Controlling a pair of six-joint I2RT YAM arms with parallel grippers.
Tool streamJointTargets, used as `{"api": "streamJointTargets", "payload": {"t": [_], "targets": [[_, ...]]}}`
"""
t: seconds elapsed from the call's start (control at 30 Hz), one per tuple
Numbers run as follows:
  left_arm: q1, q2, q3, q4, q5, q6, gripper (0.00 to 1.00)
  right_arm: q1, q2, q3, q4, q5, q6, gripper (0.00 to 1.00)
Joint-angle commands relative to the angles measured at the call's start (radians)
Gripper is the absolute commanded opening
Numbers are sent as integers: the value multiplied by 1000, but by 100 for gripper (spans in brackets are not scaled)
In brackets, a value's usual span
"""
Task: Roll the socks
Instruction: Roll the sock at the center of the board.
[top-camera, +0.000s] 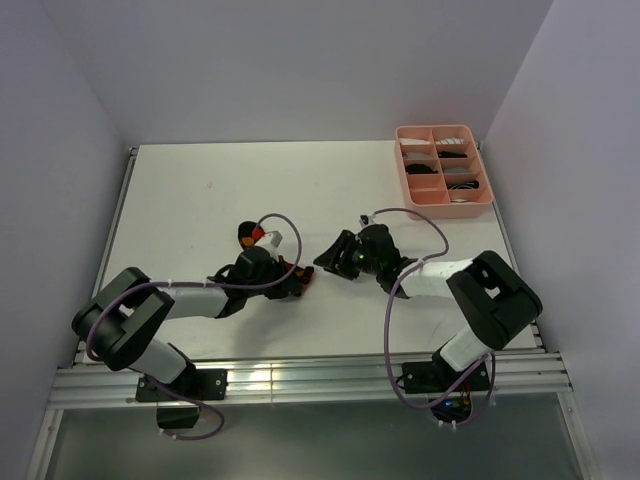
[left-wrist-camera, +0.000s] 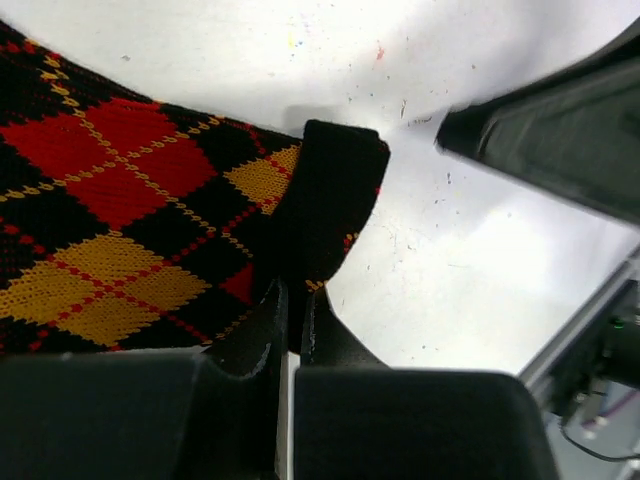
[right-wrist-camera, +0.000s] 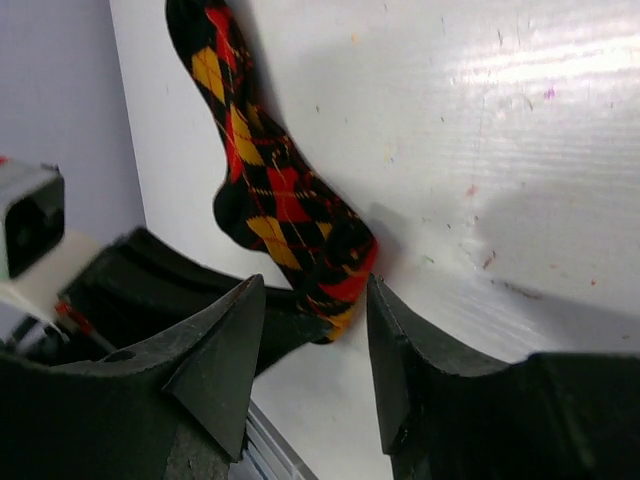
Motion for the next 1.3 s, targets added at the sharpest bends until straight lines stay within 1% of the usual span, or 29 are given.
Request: {"api": "streamJointTargets", "payload": {"t": [0.0,0.1,0.23,0.37,0.63,0.97,1.03,1.1,1.13,1.2,1.23,1.27], "targets": [[44,10,-49,7,101,-65,1,-1,29,-48,140,-58,-31,53],[73,10,-69,44,141,-87,1,13,63,-54,175,-96,-50,54],[98,20,-93,79,175,-111,1,33,121,-51,221,-128,-48,61],[124,17,-121,108,198,-131,1,42,185,-46,289,-153,-28,61],[171,23,-178,174,234,-163,1,53,301,-13,339,-197,-21,60],[200,38,-201,213,265,-174,1,75,399,27,329,-237,-37,56],[205,41,-209,223,267,-176,1,76,420,33,339,-248,-34,53],[213,43,-213,233,276,-177,1,78,440,34,350,-254,-28,48],[213,46,-213,233,276,-177,1,79,446,37,361,-260,-27,42],[216,52,-213,237,280,-177,1,79,462,46,375,-273,-21,35],[216,56,-212,237,283,-177,1,79,463,46,376,-279,-21,24],[217,60,-210,236,283,-173,1,79,463,49,373,-279,-22,17]]}}
